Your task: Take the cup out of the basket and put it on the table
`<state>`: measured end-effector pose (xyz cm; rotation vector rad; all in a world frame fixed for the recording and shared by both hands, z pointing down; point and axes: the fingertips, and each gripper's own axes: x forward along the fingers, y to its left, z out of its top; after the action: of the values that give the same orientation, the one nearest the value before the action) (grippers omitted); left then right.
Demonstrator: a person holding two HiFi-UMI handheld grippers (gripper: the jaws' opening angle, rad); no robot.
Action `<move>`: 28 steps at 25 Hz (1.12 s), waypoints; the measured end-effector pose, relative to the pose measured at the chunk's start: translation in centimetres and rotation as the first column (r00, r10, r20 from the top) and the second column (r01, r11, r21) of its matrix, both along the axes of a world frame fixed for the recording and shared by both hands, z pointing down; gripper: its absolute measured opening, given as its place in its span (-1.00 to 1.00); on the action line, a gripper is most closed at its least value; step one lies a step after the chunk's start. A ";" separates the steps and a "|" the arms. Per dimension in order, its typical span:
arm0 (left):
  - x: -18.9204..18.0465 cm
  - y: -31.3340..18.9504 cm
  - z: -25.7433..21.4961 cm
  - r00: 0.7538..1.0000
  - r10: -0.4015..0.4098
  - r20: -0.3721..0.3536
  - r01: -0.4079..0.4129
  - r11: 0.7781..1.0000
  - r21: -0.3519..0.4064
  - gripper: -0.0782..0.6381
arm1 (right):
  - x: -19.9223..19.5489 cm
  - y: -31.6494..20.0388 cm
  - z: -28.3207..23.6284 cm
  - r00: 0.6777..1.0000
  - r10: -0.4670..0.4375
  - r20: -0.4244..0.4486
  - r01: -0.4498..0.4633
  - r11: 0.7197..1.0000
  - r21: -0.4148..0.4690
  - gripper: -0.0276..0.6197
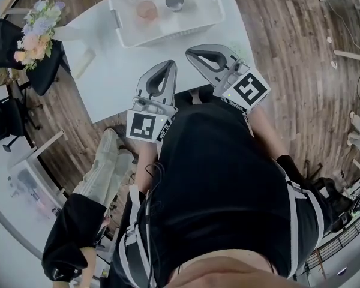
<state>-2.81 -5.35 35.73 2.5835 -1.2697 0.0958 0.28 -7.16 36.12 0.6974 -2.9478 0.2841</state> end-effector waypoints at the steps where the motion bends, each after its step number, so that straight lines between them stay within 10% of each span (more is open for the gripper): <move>1: -0.2 -0.1 0.2 1.000 0.002 -0.001 -0.002 1.000 -0.004 -0.72 | -0.1 -0.1 0.3 1.000 -0.003 -0.016 0.003 1.000 -0.006 -0.86; 18: -2.5 -2.0 1.4 0.999 0.034 -0.011 -0.034 0.999 -0.031 -0.72 | -4.1 -9.8 4.8 0.946 -0.031 -0.324 0.058 0.996 0.073 -0.85; 28: -3.4 -2.2 1.8 1.000 0.020 -0.010 -0.020 0.998 -0.056 -0.72 | -5.9 -15.0 10.7 0.804 -0.079 -0.589 0.176 0.978 0.110 -0.67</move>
<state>-6.26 -7.58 37.58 2.5466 -1.2202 0.1220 -5.66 -22.14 46.87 0.4807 -2.4145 -0.1625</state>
